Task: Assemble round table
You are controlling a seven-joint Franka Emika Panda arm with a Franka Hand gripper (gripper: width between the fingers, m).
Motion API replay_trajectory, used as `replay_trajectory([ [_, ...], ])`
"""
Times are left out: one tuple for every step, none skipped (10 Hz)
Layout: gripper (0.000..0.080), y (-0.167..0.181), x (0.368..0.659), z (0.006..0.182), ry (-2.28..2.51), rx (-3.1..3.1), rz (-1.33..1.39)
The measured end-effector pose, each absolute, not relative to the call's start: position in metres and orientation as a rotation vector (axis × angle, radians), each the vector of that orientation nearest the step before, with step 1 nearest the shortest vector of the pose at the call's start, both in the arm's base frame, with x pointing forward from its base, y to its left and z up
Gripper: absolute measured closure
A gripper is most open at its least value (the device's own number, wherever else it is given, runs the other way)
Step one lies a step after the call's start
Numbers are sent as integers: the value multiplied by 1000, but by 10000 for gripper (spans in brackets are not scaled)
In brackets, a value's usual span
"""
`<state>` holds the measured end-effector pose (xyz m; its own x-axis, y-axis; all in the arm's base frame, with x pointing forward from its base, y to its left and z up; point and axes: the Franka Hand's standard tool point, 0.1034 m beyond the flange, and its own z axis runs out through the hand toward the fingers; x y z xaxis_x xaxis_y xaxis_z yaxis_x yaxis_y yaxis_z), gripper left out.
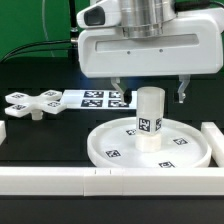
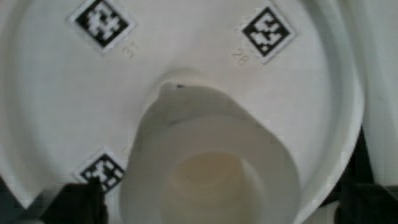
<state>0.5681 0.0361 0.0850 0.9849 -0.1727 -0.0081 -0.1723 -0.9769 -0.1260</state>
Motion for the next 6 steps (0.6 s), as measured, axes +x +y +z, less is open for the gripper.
replay_trajectory([
  [151, 36, 565, 83, 96, -3020, -27],
  [151, 34, 565, 82, -84, -3025, -52],
  [151, 34, 563, 81, -212, -3019, -54],
  [151, 31, 561, 81, -275, -3011, -40],
  [151, 30, 562, 81, -364, -3004, -46],
  [151, 30, 561, 80, -428, -2996, -49],
])
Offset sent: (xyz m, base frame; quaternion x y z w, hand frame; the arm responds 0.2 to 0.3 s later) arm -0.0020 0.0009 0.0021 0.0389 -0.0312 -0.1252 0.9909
